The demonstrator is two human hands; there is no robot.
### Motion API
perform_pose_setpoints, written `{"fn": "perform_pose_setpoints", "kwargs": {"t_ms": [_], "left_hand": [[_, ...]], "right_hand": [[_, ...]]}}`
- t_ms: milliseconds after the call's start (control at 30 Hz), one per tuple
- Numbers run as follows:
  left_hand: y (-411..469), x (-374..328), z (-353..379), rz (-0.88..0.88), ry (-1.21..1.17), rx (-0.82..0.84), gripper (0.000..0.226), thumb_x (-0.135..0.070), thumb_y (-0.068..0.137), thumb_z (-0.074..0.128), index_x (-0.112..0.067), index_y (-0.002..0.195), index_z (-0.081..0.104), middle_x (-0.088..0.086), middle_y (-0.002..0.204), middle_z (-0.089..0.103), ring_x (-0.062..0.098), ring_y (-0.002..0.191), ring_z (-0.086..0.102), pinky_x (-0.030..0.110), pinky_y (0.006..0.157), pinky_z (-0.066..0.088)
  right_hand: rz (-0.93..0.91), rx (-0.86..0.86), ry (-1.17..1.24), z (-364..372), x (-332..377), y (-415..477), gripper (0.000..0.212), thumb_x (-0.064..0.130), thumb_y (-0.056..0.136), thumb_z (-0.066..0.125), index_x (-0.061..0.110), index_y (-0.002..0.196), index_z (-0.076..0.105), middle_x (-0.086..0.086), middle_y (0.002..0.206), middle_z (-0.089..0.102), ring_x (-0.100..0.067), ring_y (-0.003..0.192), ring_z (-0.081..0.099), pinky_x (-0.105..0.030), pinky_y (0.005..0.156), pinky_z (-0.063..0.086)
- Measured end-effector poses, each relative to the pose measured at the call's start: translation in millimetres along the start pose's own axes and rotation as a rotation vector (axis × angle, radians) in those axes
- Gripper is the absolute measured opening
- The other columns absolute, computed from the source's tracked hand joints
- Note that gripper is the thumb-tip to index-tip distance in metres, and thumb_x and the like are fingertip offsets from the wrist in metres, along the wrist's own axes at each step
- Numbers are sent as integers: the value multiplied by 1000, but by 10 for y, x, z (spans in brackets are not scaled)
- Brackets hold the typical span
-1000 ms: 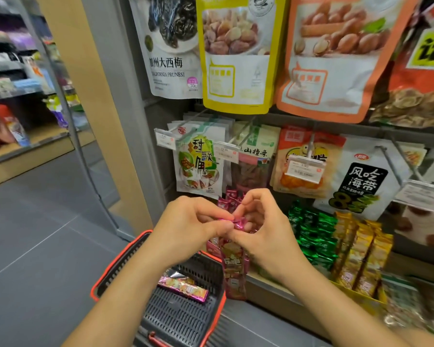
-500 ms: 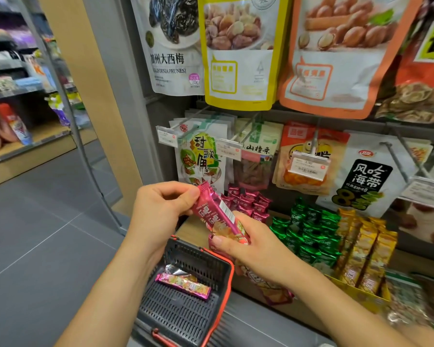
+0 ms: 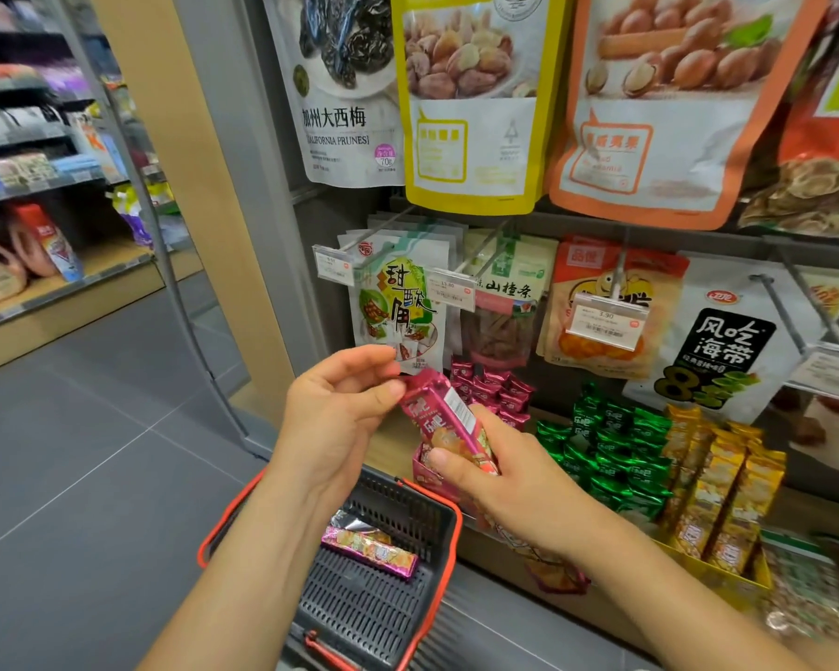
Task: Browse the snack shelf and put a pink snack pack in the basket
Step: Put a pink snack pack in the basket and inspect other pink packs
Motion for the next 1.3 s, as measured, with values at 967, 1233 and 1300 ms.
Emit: {"fn": "perform_pose_setpoints", "kwargs": {"t_ms": [967, 1233, 1300], "left_hand": [[88, -238, -332, 235, 661, -119, 24, -8, 83, 72, -26, 68, 76, -8, 73, 74, 8, 73, 70, 23, 68, 56], [23, -302, -217, 612, 1401, -34, 8, -18, 89, 67, -16, 82, 62, -10, 75, 58, 13, 74, 55, 29, 61, 45], [26, -276, -192, 625, 1465, -11, 8, -16, 89, 66, -15, 82, 62, -6, 75, 60, 17, 72, 56, 35, 62, 48]], "right_hand": [[10, 179, 84, 48, -30, -49, 42, 63, 86, 53, 45, 123, 49, 12, 95, 66, -1, 73, 60, -20, 65, 49], [22, 139, -29, -72, -73, -34, 26, 50, 89, 63, 44, 113, 55, 22, 96, 66, 1, 77, 64, -15, 62, 47], [2, 122, -95, -108, -66, -40, 31, 49, 88, 64, 46, 116, 53, 28, 92, 65, 4, 75, 63, -12, 61, 44]]}}
Point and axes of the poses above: each hand's wrist, its own y-axis towards the middle knuckle, its own z-axis out of the palm, x = y × z, the point moved 5 cm from there along y, towards the middle knuckle
